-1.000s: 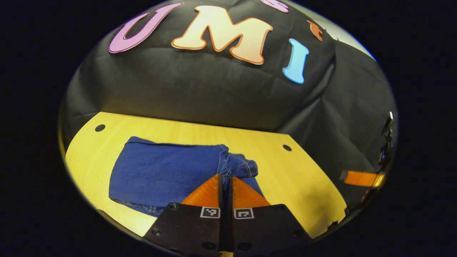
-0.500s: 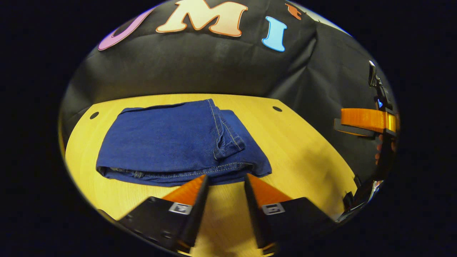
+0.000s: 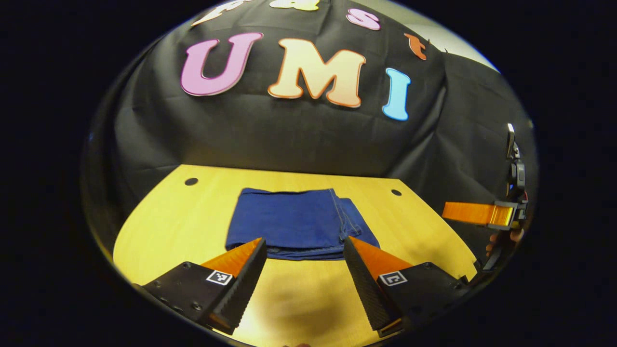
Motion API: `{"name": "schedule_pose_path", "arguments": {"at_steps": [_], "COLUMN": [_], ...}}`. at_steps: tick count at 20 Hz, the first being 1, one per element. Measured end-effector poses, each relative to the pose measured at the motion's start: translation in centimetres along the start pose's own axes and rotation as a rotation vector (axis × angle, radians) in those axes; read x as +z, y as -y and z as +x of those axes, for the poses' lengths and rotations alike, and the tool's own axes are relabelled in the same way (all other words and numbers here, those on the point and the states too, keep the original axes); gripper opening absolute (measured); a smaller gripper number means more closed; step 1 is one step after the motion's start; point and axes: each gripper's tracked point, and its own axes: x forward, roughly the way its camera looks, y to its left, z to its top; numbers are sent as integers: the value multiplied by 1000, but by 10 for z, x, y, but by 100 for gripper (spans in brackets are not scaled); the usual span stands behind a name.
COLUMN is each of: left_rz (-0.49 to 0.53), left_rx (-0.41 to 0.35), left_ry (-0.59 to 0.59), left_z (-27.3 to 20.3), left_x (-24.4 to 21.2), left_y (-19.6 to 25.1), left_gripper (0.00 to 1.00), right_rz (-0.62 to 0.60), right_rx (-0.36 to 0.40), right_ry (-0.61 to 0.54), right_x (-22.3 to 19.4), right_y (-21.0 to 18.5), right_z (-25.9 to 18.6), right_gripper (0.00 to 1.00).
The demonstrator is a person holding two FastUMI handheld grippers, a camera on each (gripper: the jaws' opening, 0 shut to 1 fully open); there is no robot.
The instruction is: Grasp the waist and the cuffs of the jeans and fold them to make the two legs overlap; first hold the waist and fold one-third of the jeans toward the cuffs, then hold the cuffs and fold the remaining one-third in the same direction to finish folding.
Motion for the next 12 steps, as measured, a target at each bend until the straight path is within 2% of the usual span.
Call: {"name": "schedule_pose_path", "arguments": {"at_steps": [5,12], "left_rz": [-18,-14], "left_rx": [4,-48], "left_ry": [27,3], "left_z": [-15,-18], "left_x": [7,-1], "left_y": [-22,-21], "left_gripper": [94,94], "right_rz": [-5,21], "right_rx": [-22,-52], "right_ry": [16,53], "right_x": [-11,-8], "right_y": [-19,-28], "right_z": [-17,-35], "right_gripper": [98,98]}}
